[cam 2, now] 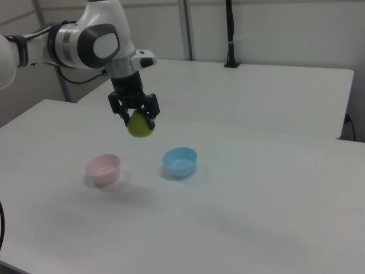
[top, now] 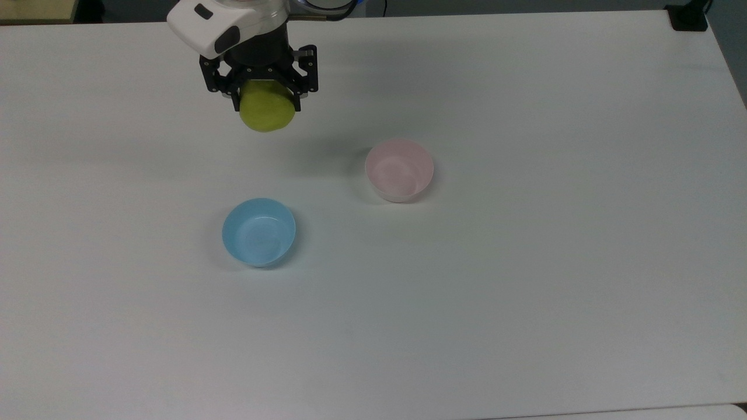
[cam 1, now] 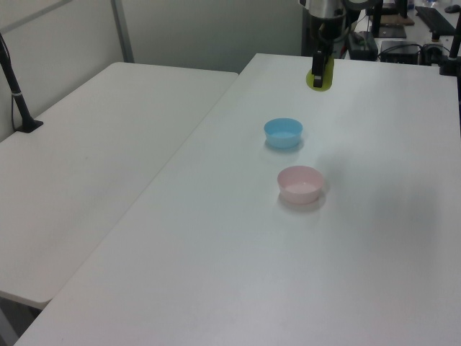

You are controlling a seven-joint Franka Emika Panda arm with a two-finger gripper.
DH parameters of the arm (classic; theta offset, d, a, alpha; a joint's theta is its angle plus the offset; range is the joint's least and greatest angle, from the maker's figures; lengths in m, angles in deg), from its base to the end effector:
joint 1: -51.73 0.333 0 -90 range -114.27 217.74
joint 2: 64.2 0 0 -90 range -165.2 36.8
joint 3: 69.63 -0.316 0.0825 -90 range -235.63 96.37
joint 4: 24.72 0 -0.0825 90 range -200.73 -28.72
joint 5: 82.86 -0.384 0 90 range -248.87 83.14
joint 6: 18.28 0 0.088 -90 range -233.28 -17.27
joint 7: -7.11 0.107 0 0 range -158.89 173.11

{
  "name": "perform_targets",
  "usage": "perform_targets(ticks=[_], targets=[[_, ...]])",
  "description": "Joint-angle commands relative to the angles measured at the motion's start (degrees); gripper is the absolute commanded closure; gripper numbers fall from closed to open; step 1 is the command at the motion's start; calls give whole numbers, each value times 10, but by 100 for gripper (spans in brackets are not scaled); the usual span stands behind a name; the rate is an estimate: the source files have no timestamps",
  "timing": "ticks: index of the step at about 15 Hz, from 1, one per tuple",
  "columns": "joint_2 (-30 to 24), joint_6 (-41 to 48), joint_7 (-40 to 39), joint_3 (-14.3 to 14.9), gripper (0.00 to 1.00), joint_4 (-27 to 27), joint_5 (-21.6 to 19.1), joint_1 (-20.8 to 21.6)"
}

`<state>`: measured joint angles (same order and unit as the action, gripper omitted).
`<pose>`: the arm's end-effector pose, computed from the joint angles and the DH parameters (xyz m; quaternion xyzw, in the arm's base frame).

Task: Place the pear in the bowl
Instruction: 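Carry the pear over the pink bowl and lower it in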

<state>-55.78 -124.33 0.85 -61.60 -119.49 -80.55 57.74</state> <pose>0.6132 -0.0200 0.5247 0.9983 0.0430 0.0234 0.0315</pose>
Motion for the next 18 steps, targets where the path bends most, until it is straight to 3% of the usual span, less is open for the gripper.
perform_targets(ticks=[1,7,12,14,17,18], targets=[[9,6,-4,7,47,-2,-26,44],[69,-25,37,7,41,-2,-33,137],[147,-89,62,7,37,-5,-25,182],[164,-91,62,7,30,-7,-16,183],[166,-91,62,5,4,-8,-15,183],[165,-90,62,5,0,-8,-15,183]])
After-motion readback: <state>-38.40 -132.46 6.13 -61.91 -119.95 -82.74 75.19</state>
